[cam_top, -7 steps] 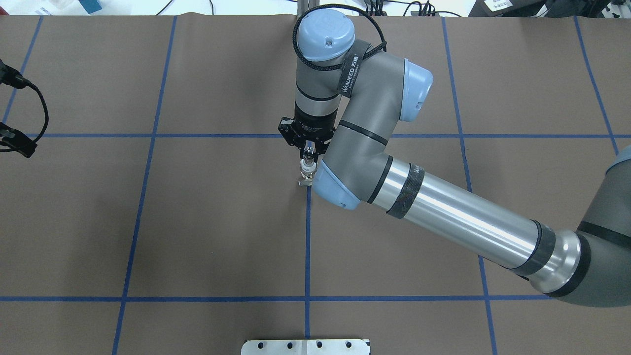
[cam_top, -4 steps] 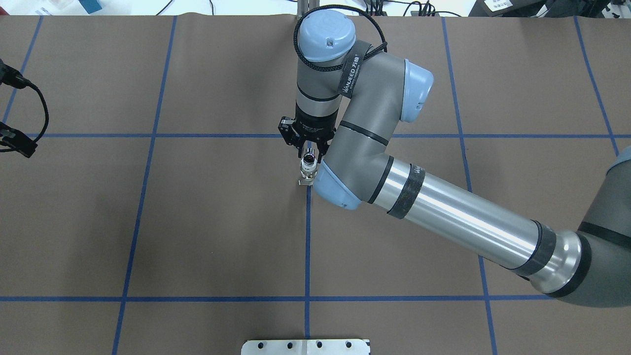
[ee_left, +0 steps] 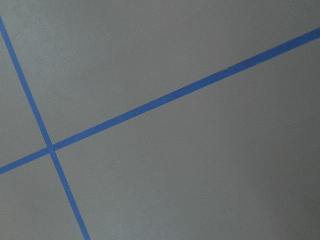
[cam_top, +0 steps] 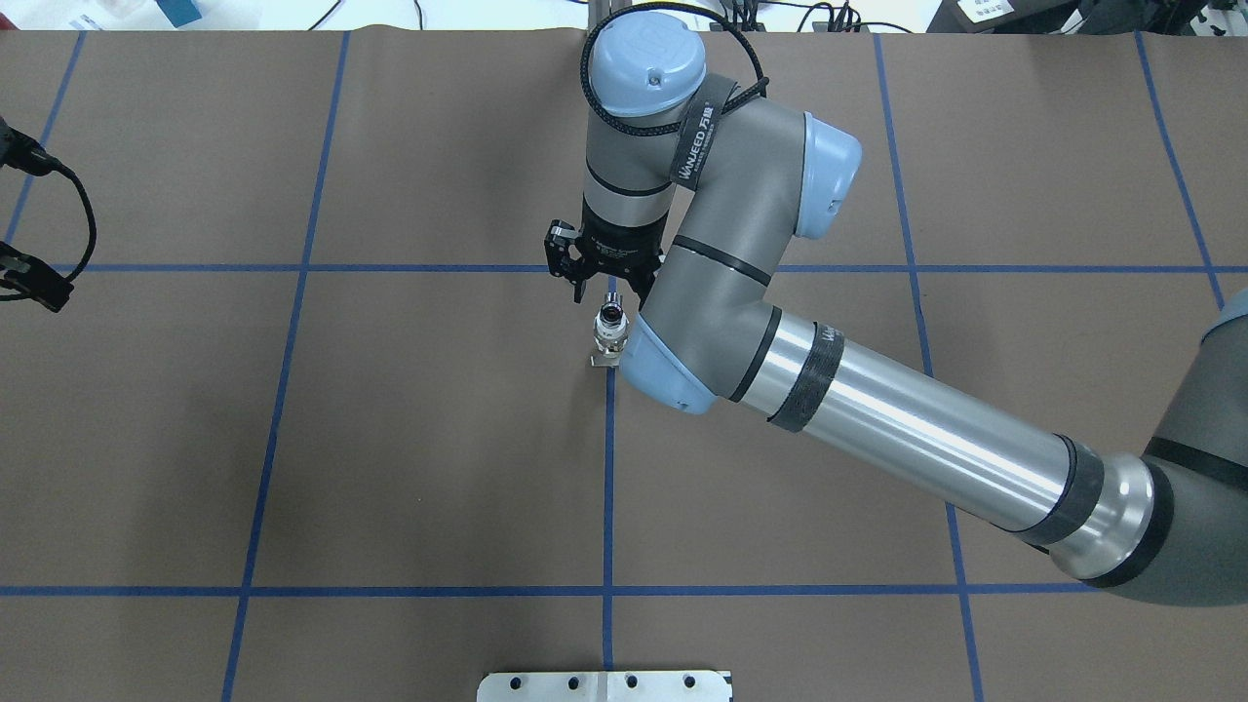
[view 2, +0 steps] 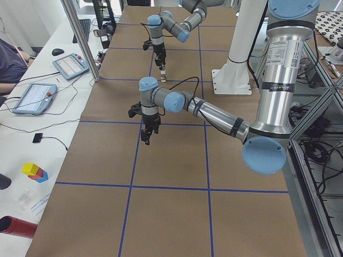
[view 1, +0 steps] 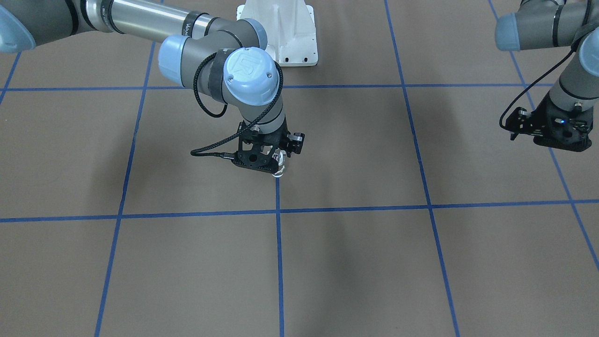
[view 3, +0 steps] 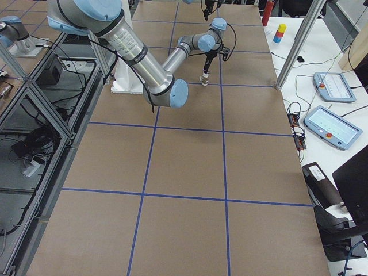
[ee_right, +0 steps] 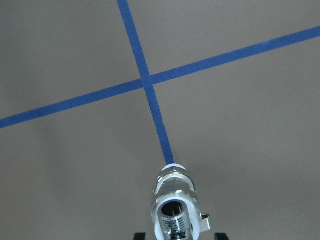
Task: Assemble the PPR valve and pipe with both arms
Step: 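Lower and press the chrome fitting into the valve top with the right gripper, then open the right gripper and withdraw it from the joined parts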
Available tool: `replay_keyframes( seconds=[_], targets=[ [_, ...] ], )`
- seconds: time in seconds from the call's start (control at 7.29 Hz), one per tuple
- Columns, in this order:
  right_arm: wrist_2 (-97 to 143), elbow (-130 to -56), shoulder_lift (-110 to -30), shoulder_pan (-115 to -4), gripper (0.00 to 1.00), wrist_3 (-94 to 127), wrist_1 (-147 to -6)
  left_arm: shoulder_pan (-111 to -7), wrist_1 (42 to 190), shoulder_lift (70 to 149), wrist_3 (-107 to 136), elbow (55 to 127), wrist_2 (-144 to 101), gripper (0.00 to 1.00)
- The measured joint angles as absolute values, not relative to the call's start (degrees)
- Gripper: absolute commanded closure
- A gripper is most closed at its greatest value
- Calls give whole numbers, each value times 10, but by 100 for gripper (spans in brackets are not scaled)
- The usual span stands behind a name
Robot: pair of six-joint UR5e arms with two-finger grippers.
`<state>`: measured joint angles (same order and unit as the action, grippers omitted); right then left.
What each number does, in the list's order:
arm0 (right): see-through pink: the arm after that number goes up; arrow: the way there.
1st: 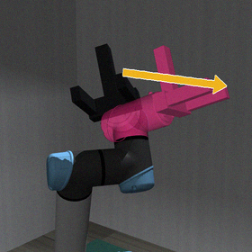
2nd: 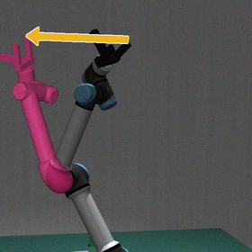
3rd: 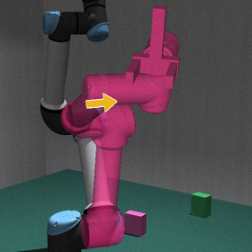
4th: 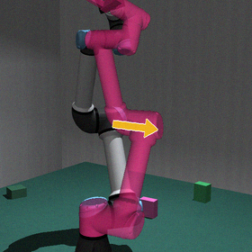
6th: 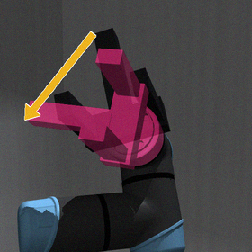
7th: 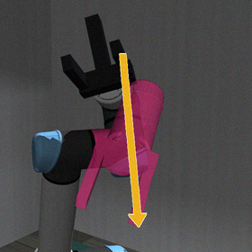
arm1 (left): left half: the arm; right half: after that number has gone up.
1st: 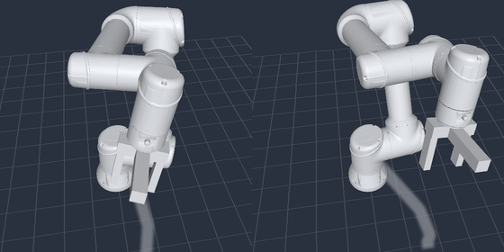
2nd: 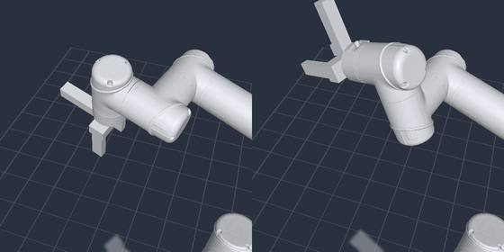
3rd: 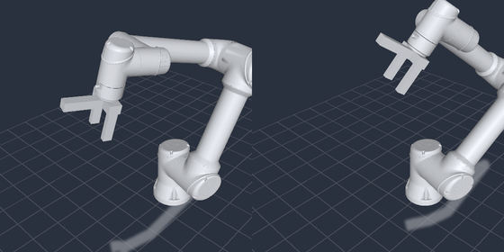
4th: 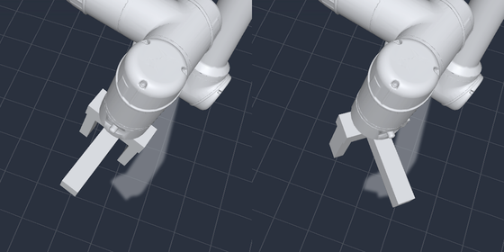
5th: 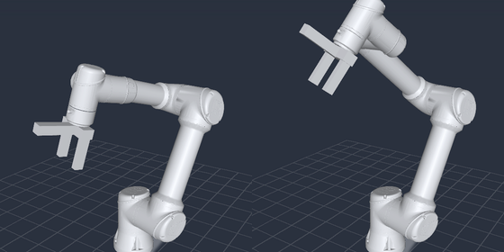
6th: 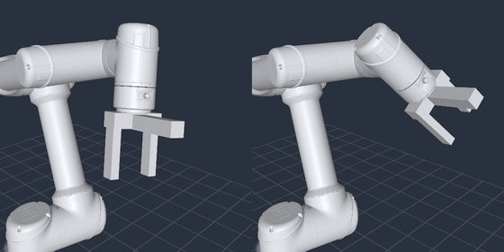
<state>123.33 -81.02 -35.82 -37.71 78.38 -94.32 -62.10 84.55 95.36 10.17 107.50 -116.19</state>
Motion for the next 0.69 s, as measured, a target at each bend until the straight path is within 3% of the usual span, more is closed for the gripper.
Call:
replay_keyframes(
  seconds=[0.41, 0.69],
  targets=[
    [1267, -942, -400, -454, 1, 765, -1000, -625, 852, 956, 98, 1077, -1162, 1],
    [1284, -1049, -478, -545, 1, 628, -1108, -640, 860, 955, 91, 1076, -1182, 1]
  ],
)
